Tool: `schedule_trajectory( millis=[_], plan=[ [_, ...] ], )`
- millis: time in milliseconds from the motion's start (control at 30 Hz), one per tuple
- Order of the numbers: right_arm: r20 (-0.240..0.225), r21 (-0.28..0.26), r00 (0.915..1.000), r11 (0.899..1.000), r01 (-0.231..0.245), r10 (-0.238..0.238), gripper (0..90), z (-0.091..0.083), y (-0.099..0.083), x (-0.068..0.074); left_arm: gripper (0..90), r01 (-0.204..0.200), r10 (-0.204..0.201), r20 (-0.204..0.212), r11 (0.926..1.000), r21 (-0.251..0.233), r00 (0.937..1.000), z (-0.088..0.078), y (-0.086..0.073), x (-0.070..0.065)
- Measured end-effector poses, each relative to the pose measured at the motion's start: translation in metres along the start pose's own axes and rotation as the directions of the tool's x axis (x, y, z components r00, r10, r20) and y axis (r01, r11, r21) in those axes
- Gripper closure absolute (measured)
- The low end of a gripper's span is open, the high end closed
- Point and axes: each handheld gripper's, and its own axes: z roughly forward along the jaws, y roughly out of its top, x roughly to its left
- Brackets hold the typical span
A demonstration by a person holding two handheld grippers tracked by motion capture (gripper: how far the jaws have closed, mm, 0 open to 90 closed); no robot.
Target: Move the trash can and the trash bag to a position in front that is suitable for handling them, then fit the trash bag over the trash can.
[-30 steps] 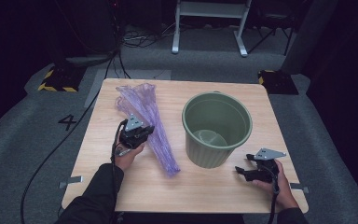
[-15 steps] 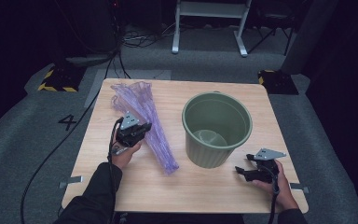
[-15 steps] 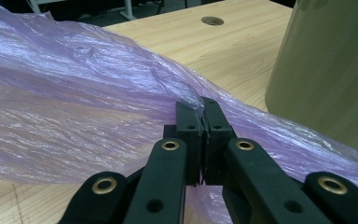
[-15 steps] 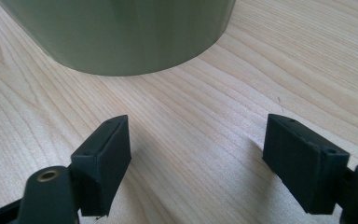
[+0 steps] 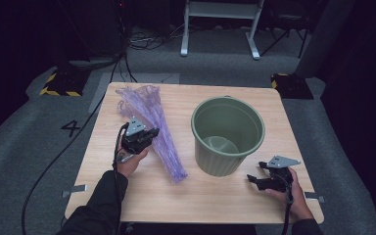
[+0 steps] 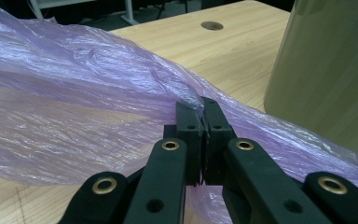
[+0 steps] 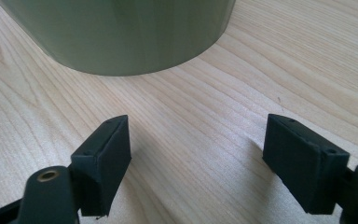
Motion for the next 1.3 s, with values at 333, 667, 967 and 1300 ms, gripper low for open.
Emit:
schedule_trajectory(
  millis=[333, 667, 967, 1300],
  plan=[
    [0.0, 0.0, 1.0, 1.0, 0.0, 0.0, 23.3, 0.0, 0.0, 0.0, 88.1, 0.034, -0.033, 0.007, 0.998, -0.053, 0.9994, -0.011, 0.009, 0.005],
    [0.004, 0.0, 1.0, 1.0, -0.001, 0.001, 23.3, 0.0, 0.0, 0.0, 88.1, 0.012, -0.012, 0.003, 0.9941, -0.108, 0.9999, -0.02, 0.028, 0.007],
    [0.004, 0.001, 1.0, 1.0, -0.001, 0.001, 23.3, 0.0, 0.0, 0.0, 88.2, 0.009, -0.01, -0.004, 0.989, -0.148, 0.9999, -0.029, 0.053, 0.007],
    [0.003, 0.0, 1.0, 1.0, -0.002, 0.002, 23.3, 0.0, 0.0, 0.0, 88.3, 0.008, -0.008, -0.002, 0.9836, -0.18, 1.0, -0.028, 0.078, 0.008]
  ],
)
